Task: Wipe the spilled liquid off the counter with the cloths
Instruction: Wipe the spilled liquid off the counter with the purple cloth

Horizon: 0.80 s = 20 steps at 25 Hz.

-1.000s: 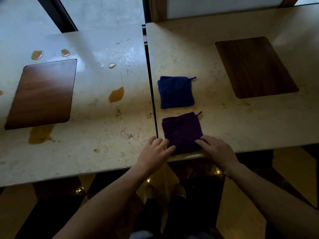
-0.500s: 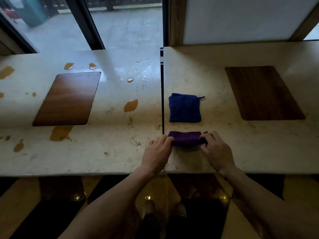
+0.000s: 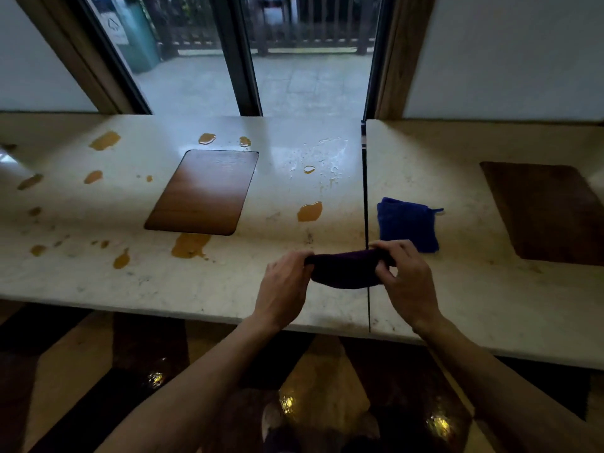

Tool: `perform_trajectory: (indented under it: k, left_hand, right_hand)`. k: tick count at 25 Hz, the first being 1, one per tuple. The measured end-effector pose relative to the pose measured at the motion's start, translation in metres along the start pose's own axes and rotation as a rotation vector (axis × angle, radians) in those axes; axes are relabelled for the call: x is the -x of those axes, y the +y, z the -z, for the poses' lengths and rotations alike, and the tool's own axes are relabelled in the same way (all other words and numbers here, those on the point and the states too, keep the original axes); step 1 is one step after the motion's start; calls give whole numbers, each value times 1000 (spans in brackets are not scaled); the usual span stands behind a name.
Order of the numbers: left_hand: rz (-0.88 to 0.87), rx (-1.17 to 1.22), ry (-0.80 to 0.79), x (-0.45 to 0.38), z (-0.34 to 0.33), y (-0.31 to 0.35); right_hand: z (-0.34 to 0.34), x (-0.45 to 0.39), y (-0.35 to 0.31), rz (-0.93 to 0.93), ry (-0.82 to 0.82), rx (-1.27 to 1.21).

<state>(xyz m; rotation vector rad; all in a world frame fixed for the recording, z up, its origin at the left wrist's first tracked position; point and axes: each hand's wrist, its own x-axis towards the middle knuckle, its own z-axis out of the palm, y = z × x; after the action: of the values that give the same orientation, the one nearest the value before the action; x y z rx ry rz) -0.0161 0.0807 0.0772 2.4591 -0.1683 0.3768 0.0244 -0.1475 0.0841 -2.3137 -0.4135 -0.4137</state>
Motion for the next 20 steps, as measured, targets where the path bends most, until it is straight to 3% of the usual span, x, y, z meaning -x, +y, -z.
perform_trajectory:
  k: [8,13,20]
  left_hand:
    - [0,187,-111,27,41,-61]
    - [-25,205,-166,26,32,-68]
    - [122,265,-244,25,3,-65]
  right_hand:
    - [-53,29,-60,-108,30,-18]
    - [-50,38,-55,-128,3,13]
    - [-46,41,-37,-212,-58,7]
